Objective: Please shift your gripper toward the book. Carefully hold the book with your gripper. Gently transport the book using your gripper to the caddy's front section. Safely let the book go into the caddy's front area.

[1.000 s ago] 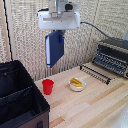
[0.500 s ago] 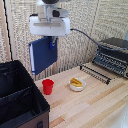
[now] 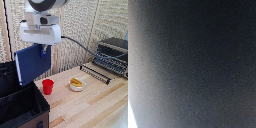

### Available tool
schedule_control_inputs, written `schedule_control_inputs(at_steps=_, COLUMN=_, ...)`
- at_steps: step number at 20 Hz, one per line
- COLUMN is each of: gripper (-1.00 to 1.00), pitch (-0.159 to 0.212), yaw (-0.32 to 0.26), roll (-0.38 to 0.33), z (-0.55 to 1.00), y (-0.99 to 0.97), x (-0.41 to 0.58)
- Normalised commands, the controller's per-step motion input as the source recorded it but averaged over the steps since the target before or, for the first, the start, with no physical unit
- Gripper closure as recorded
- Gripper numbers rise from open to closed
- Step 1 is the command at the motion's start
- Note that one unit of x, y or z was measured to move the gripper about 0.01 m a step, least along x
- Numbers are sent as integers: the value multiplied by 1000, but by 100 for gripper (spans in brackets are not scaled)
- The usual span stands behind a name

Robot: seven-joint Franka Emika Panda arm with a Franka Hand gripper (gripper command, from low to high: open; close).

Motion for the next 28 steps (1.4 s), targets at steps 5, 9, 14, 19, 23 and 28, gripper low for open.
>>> schedule_control_inputs(at_steps=5, gripper=100, pitch=0, yaw=-83, roll=-20, z=66, y=714, x=-381)
schedule_control_inputs(at_steps=9, gripper=100, pitch=6, yaw=-148, roll=-39, z=9, y=670, x=-151)
schedule_control_inputs(at_steps=14, gripper=100, pitch=25, yaw=-170, roll=-48, z=0, y=664, x=-33)
schedule_control_inputs(at_steps=19, gripper=100, pitch=-8, yaw=-195, roll=-21, z=-52, y=503, x=0)
schedule_control_inputs(at_steps=23, gripper=100, pitch=-10, yaw=-151, roll=0, z=-76, y=324, x=3)
schedule_control_inputs(at_steps=28, gripper=-100, pitch=15, yaw=-108, roll=-1, z=1, y=223, x=2)
